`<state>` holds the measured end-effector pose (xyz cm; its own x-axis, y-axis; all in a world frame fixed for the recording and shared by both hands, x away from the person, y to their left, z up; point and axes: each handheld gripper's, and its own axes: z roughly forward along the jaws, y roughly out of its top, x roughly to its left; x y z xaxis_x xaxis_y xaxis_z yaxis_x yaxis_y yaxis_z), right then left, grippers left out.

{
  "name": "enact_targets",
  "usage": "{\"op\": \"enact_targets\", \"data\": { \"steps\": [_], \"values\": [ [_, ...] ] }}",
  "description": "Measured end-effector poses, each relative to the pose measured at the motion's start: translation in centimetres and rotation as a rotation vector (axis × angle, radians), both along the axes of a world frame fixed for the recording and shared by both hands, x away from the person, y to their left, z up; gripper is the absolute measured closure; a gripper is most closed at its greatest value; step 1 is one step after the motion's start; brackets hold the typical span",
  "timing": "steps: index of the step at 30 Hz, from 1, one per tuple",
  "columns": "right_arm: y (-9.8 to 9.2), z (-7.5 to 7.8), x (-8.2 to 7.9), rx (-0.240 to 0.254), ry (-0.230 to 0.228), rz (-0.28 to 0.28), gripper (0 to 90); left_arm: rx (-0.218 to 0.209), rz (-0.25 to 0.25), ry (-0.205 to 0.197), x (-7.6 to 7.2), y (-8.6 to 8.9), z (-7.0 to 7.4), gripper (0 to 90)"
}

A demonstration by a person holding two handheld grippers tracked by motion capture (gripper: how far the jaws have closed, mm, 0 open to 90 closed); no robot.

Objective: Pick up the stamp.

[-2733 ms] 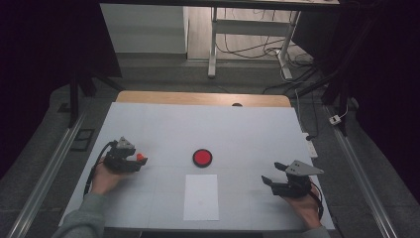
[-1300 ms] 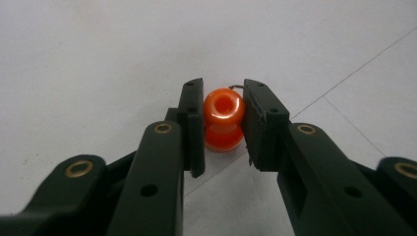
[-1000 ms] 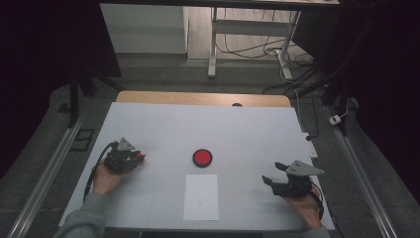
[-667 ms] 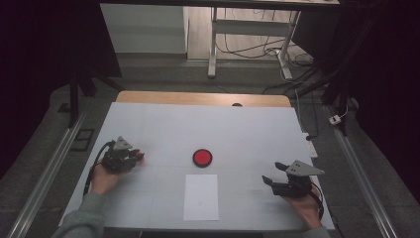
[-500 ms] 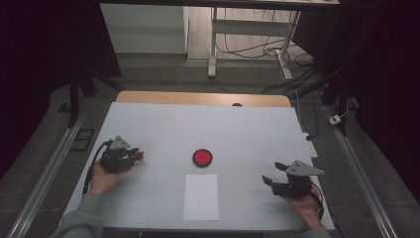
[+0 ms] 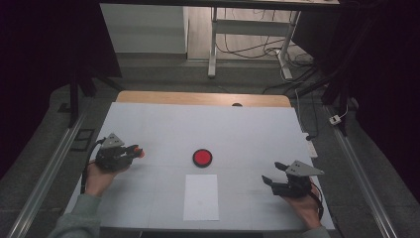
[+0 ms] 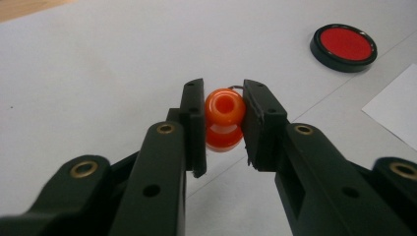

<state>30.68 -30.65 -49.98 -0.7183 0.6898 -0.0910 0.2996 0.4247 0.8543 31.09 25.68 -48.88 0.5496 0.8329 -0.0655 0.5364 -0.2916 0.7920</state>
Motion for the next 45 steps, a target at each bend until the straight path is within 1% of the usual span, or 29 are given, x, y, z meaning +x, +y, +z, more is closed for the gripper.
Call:
{"op": "enact_targets", "data": {
  "steps": [2, 6, 7, 15, 24, 28, 36, 40, 45],
  "values": [
    [0.0, 0.0, 0.0, -0.002, -0.001, 0.000, 27.3, -0.004, -0.004, -0.006, -0.1, 0.0, 0.2, 72.4],
    [0.0, 0.0, 0.0, 0.000, -0.001, -0.001, 27.4, -0.025, -0.015, -0.013, -0.4, -0.1, 0.7, 72.4],
    [0.0, 0.1, 0.0, -0.008, -0.002, -0.002, 27.4, -0.027, -0.017, -0.016, -0.4, -0.2, 0.8, 72.4],
    [0.0, 0.2, -0.1, -0.003, -0.010, -0.006, 27.9, -0.056, -0.038, -0.030, -0.8, -0.5, 1.6, 72.4],
    [0.1, 0.3, -0.2, 0.004, -0.016, -0.006, 28.1, -0.070, -0.070, -0.054, -1.2, -1.1, 2.6, 72.4],
    [0.1, 0.2, -0.2, -0.006, -0.015, -0.011, 28.1, -0.071, -0.080, -0.058, -1.3, -1.4, 2.8, 72.4],
    [0.0, 0.2, -0.2, -0.002, -0.016, -0.007, 28.2, -0.075, -0.083, -0.062, -1.3, -1.5, 3.0, 72.4],
    [0.1, 0.2, -0.2, -0.005, -0.014, -0.008, 28.2, -0.086, -0.087, -0.062, -1.3, -1.5, 3.0, 72.4],
    [0.1, 0.2, -0.2, -0.004, -0.015, -0.008, 28.3, -0.090, -0.094, -0.061, -1.3, -1.7, 3.1, 72.4]
  ]
}}
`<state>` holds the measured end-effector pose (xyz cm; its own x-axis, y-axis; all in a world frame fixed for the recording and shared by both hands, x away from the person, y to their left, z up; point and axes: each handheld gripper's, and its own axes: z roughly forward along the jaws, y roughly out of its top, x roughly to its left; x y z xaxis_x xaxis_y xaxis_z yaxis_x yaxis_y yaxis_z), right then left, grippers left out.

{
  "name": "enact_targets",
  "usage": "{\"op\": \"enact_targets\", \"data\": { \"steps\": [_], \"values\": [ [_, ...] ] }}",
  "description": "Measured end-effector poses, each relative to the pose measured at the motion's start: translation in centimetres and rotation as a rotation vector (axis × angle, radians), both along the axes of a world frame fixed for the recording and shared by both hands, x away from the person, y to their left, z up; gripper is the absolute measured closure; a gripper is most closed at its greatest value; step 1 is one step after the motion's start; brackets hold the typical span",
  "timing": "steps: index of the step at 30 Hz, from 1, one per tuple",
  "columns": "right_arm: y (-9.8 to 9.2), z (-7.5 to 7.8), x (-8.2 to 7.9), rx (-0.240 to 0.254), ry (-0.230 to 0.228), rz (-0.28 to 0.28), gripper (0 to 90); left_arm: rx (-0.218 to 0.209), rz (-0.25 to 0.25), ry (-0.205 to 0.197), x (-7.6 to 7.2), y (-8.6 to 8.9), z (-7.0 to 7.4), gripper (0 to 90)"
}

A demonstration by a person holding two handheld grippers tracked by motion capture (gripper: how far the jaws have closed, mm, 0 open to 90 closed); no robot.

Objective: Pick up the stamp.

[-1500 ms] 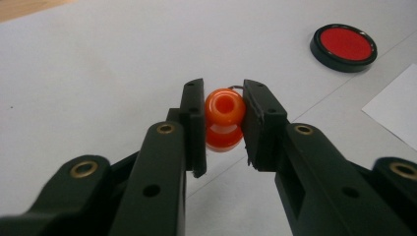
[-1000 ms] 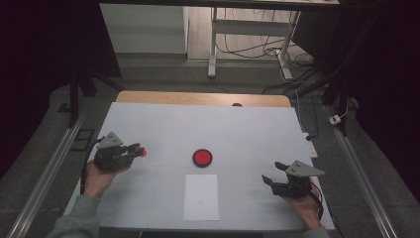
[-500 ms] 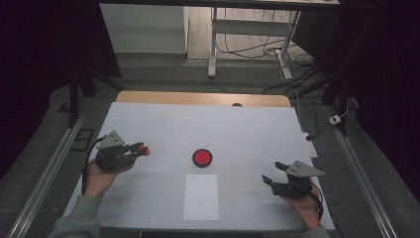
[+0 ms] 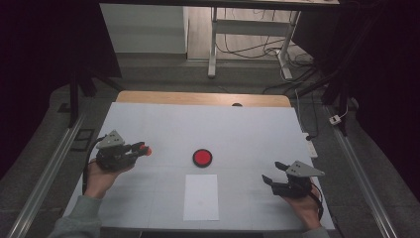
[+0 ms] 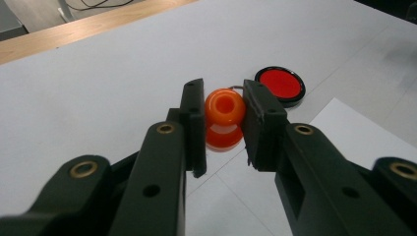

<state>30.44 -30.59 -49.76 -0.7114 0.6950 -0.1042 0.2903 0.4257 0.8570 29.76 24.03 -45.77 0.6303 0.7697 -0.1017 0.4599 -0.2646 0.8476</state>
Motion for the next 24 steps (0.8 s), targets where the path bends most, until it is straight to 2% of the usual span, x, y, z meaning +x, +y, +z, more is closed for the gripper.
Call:
{"op": "enact_targets", "data": {
  "steps": [15, 24],
  "values": [
    [0.1, 0.1, 0.0, 0.003, -0.008, 0.002, 28.5, -0.027, -0.035, -0.007, 0.0, -0.8, 0.6, 72.4],
    [0.4, 0.1, -0.1, 0.005, -0.009, 0.011, 28.8, -0.064, -0.075, -0.022, 0.1, -2.2, 1.5, 72.4]
  ]
}}
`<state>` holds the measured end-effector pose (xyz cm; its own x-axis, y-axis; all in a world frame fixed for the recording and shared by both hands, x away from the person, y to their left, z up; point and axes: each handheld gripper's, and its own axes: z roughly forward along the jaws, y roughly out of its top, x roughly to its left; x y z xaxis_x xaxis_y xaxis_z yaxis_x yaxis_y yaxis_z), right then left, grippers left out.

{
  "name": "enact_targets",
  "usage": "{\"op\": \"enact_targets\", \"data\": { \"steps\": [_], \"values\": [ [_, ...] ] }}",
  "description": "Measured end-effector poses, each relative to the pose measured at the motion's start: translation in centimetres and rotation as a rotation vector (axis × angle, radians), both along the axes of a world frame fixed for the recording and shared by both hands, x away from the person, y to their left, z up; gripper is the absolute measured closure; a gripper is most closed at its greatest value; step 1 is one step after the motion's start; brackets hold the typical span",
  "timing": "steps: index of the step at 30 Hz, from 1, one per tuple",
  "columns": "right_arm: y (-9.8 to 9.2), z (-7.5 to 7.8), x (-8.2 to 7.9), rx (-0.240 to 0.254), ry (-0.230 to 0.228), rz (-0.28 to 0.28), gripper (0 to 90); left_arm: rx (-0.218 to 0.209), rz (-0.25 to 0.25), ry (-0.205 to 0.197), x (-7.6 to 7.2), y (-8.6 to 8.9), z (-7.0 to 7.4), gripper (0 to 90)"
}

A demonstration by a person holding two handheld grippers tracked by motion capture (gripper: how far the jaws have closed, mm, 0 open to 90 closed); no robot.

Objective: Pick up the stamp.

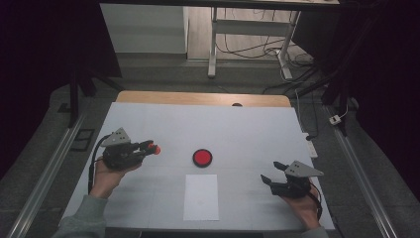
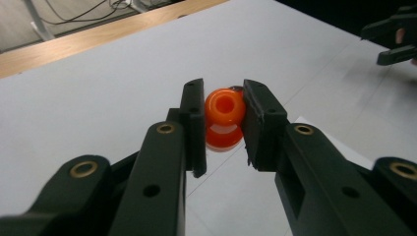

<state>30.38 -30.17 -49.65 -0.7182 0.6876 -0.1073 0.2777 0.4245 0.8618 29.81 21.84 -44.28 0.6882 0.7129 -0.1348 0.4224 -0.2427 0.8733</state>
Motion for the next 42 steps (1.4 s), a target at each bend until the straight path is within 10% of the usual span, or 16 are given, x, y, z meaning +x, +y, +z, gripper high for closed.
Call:
{"op": "enact_targets", "data": {
  "steps": [42],
  "values": [
    [0.6, 0.0, 0.0, -0.013, -0.001, 0.013, 29.1, 0.036, -0.158, 0.008, 1.2, -6.9, 0.1, 72.3]
  ]
}}
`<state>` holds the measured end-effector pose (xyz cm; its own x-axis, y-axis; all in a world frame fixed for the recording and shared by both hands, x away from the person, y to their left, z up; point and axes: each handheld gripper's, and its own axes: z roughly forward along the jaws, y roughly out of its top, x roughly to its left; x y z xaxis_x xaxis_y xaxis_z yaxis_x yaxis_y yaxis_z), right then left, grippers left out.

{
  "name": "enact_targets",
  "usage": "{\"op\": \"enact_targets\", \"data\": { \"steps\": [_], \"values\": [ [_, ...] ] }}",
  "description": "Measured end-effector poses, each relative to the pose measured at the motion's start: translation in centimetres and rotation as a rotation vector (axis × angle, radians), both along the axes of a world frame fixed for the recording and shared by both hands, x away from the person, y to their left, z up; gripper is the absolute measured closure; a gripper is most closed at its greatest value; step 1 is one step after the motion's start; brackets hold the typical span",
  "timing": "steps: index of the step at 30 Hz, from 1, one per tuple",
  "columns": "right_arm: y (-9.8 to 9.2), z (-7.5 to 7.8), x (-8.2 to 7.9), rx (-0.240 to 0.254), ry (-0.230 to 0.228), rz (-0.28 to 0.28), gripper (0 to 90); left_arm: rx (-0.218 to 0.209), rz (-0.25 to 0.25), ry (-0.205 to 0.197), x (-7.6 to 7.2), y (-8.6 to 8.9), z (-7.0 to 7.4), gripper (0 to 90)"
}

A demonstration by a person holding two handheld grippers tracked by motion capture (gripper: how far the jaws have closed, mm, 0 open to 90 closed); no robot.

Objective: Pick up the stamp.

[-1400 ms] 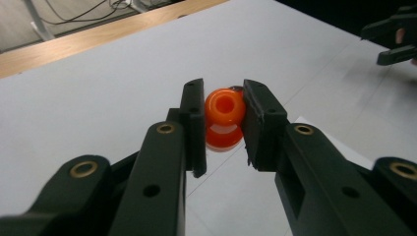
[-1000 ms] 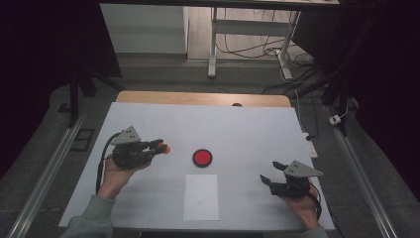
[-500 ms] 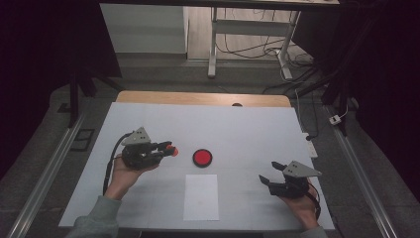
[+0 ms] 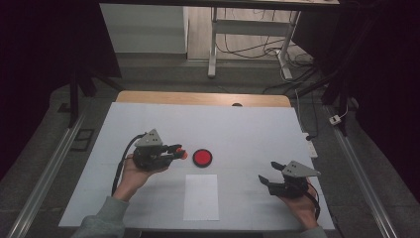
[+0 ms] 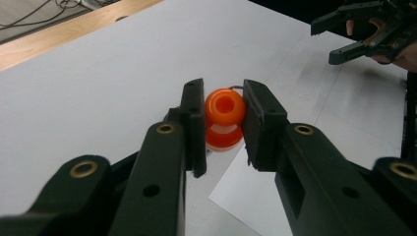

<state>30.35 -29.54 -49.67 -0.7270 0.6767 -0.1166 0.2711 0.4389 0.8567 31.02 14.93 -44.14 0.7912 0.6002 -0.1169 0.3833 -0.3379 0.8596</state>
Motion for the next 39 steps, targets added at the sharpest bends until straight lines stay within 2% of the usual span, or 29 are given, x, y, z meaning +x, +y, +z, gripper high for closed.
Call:
{"op": "enact_targets", "data": {
  "steps": [17, 39],
  "values": [
    [0.3, -0.1, 0.0, 0.004, -0.004, 0.004, 29.3, 0.002, -0.048, 0.000, 0.6, -2.2, 0.2, 72.3],
    [0.8, -0.1, -0.2, -0.006, -0.003, 0.018, 29.5, 0.022, -0.079, 0.010, 0.5, -3.6, -0.4, 72.3]
  ]
}}
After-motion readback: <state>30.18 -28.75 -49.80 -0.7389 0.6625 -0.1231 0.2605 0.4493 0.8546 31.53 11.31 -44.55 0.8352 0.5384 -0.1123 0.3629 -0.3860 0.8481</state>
